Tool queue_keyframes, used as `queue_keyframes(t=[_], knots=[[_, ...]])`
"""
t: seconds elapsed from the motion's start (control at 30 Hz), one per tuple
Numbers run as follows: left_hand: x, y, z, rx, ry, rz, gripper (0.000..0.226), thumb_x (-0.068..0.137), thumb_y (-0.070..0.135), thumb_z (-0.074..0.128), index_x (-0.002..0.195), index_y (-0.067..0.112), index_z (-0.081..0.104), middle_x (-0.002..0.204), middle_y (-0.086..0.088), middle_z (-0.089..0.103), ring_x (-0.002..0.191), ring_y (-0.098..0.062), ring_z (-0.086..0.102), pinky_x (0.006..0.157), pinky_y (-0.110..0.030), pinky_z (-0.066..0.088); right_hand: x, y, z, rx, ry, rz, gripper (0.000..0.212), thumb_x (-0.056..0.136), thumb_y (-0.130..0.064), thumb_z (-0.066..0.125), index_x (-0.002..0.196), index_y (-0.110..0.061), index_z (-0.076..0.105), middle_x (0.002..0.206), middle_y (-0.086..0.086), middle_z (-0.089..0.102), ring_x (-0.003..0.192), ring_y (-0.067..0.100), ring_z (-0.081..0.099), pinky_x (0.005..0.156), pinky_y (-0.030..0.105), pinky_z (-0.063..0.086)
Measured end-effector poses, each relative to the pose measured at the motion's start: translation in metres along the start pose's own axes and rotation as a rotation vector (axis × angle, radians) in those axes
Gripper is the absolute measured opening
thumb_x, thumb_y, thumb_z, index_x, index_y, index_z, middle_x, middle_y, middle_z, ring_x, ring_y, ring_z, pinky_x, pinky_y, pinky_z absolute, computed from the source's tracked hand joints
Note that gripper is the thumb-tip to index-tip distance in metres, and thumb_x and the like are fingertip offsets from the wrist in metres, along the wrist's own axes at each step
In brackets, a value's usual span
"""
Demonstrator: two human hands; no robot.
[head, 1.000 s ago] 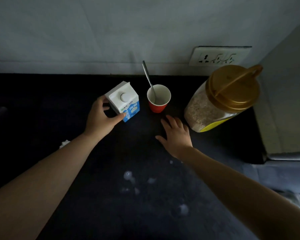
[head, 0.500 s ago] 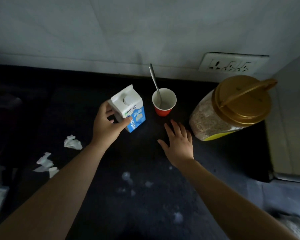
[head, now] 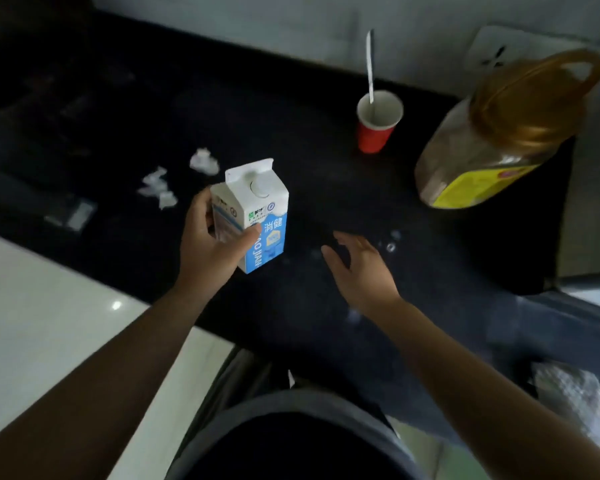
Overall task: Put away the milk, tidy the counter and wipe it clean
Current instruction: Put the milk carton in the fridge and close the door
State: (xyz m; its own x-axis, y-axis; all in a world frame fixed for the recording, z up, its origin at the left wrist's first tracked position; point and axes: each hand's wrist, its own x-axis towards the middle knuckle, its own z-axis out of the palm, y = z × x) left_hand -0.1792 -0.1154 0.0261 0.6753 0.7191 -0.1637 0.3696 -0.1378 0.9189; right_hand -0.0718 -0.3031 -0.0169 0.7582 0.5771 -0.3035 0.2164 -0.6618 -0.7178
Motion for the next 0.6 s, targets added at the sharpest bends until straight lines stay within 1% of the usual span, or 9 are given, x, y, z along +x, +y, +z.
queue_keyframes(t=[0.1,0.17,0.2,0.23,0.33,0.4,0.47,0.53,0.6], knots=[[-0.068,-0.026,-0.016,0.001,0.181,-0.052,0.072,0.064,0.035,0.074,0.13,0.028,0.045,0.126,0.005,0.057,0.112,-0.005,0.058,0.086,-0.027,0.051,-0.051,-0.006,0.026,0.113,-0.066,0.01,0.042,0.092,-0.042,0.048,0.125,-0.018,0.052,0.126,0.0,0.054,0.114,0.014,0.05,0.092,0.025,0.04],[-0.11,-0.038,-0.034,0.001,0.282,-0.12,0.072,0.071,0.026,0.076,0.135,0.026,0.042,0.123,0.007,0.057,0.104,0.003,0.058,0.078,-0.022,0.053,-0.083,-0.01,0.04,0.145,-0.171,0.002,0.04,0.091,-0.042,0.049,0.122,-0.018,0.054,0.122,-0.002,0.056,0.11,0.01,0.052,0.088,0.02,0.04],[-0.13,-0.045,-0.045,0.008,0.299,-0.151,0.07,0.076,0.02,0.075,0.137,0.023,0.04,0.12,0.009,0.055,0.1,0.007,0.058,0.073,-0.018,0.054,-0.096,-0.012,0.044,0.135,-0.24,-0.007,0.041,0.091,-0.044,0.048,0.123,-0.02,0.054,0.122,-0.003,0.057,0.109,0.008,0.052,0.087,0.02,0.04],[-0.149,-0.051,-0.056,0.024,0.303,-0.177,0.067,0.08,0.016,0.071,0.138,0.022,0.039,0.117,0.011,0.054,0.099,0.007,0.058,0.07,-0.017,0.054,-0.107,-0.013,0.048,0.108,-0.301,-0.028,0.041,0.091,-0.045,0.046,0.124,-0.021,0.053,0.122,-0.004,0.057,0.108,0.007,0.053,0.086,0.02,0.04],[-0.204,-0.069,-0.091,0.058,0.349,-0.256,0.063,0.082,0.014,0.065,0.138,0.021,0.037,0.117,0.009,0.053,0.102,-0.004,0.057,0.075,-0.027,0.053,-0.125,-0.019,0.054,0.02,-0.413,-0.095,0.039,0.091,-0.045,0.045,0.122,-0.024,0.053,0.12,-0.005,0.057,0.107,0.008,0.053,0.088,0.023,0.041],[-0.237,-0.08,-0.109,0.055,0.412,-0.309,0.062,0.082,0.013,0.065,0.138,0.02,0.039,0.117,0.008,0.053,0.1,-0.003,0.056,0.075,-0.026,0.051,-0.133,-0.028,0.061,-0.014,-0.46,-0.134,0.035,0.092,-0.041,0.046,0.12,-0.022,0.055,0.118,-0.003,0.057,0.106,0.011,0.054,0.09,0.027,0.043],[-0.268,-0.09,-0.125,0.028,0.49,-0.364,0.06,0.083,0.013,0.066,0.136,0.021,0.04,0.113,0.009,0.054,0.096,-0.001,0.055,0.073,-0.021,0.046,-0.142,-0.042,0.076,-0.06,-0.5,-0.198,0.034,0.093,-0.039,0.045,0.119,-0.02,0.055,0.118,-0.002,0.057,0.108,0.012,0.054,0.092,0.029,0.043],[-0.297,-0.101,-0.142,-0.018,0.571,-0.396,0.059,0.083,0.011,0.066,0.134,0.024,0.042,0.107,0.015,0.056,0.092,0.004,0.055,0.07,-0.018,0.044,-0.155,-0.063,0.1,-0.085,-0.548,-0.26,0.036,0.093,-0.039,0.044,0.12,-0.018,0.055,0.119,-0.005,0.057,0.109,0.009,0.053,0.093,0.025,0.041],[-0.323,-0.116,-0.163,-0.067,0.647,-0.427,0.058,0.082,0.012,0.067,0.133,0.025,0.043,0.103,0.024,0.055,0.089,0.011,0.055,0.069,-0.018,0.044,-0.171,-0.088,0.132,-0.082,-0.599,-0.323,0.036,0.093,-0.04,0.044,0.12,-0.019,0.055,0.119,-0.006,0.058,0.107,0.008,0.053,0.093,0.026,0.042]])
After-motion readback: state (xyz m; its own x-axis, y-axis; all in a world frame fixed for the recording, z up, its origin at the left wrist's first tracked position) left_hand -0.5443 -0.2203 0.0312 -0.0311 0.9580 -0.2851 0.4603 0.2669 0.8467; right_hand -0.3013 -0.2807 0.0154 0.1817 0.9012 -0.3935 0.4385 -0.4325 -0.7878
